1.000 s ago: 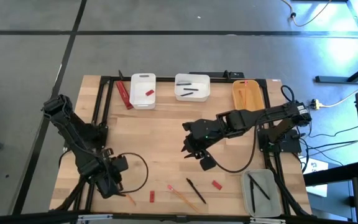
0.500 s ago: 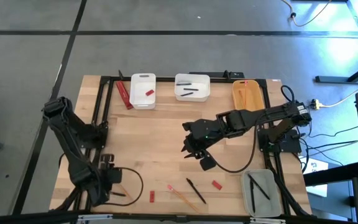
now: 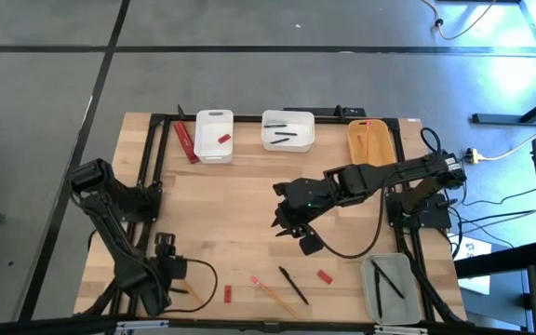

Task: Sort crayons/erasers/pens/pencils in bins
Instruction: Put the yellow pencil into the yellow bin

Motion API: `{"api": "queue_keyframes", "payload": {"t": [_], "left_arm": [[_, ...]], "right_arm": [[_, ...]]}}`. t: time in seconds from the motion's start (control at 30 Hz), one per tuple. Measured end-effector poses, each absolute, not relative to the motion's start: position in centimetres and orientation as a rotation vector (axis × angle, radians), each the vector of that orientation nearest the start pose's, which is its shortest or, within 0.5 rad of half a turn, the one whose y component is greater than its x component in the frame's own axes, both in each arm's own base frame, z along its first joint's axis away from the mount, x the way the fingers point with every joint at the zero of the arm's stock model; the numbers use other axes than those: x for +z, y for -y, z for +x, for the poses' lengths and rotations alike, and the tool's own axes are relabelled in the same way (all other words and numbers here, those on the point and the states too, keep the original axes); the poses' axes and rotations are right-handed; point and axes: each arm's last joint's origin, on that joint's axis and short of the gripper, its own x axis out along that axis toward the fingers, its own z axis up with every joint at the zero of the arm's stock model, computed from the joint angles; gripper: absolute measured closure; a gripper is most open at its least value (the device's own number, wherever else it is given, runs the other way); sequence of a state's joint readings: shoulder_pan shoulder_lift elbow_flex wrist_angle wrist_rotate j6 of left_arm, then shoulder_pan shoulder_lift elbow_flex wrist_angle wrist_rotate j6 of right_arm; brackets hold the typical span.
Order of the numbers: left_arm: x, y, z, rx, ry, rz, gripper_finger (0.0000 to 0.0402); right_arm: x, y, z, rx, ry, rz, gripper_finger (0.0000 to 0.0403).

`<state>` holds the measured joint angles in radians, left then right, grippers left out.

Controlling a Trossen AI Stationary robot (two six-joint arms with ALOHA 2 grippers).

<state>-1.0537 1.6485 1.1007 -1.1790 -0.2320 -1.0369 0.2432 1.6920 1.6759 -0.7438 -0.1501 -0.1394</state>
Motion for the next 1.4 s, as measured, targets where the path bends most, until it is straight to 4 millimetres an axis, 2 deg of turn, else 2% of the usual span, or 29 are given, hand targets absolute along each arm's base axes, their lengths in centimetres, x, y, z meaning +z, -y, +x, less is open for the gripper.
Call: {"api": "queue_keyframes", "payload": {"t": [0.17, 0.4, 0.63, 0.8, 0.87, 0.97, 1.2, 1.4], "left_arm": [[20.3, 21.9, 13.4, 0.250, -1.401, 0.246, 0.0211], [21.0, 20.3, 12.8, 0.280, -1.360, 0.298, 0.0211], [22.2, 18.2, 11.8, 0.274, -1.297, 0.095, 0.0211], [22.7, 18.7, 11.7, 0.022, -1.290, -0.133, 0.0211], [22.3, 19.1, 11.7, -0.080, -1.304, -0.145, 0.0211], [21.3, 19.2, 11.7, -0.160, -1.326, -0.065, 0.0211], [17.6, 18.3, 11.1, -0.141, -1.476, -0.020, 0.0211], [15.7, 18.4, 11.1, -0.207, -1.479, -0.032, 0.0211]], "right_arm": [[35.5, -9.3, 35.6, 0.427, -0.737, -0.167, 0.0280], [35.5, -9.3, 35.6, 0.427, -0.737, -0.167, 0.0280], [35.5, -9.3, 35.6, 0.427, -0.737, -0.166, 0.0280], [35.5, -9.3, 35.6, 0.427, -0.737, -0.166, 0.0280], [35.5, -9.3, 35.6, 0.427, -0.737, -0.167, 0.0280], [35.5, -9.3, 35.6, 0.427, -0.737, -0.166, 0.0280], [35.5, -9.3, 35.6, 0.427, -0.737, -0.166, 0.0280], [35.5, -9.3, 35.6, 0.427, -0.737, -0.166, 0.0280]]}}
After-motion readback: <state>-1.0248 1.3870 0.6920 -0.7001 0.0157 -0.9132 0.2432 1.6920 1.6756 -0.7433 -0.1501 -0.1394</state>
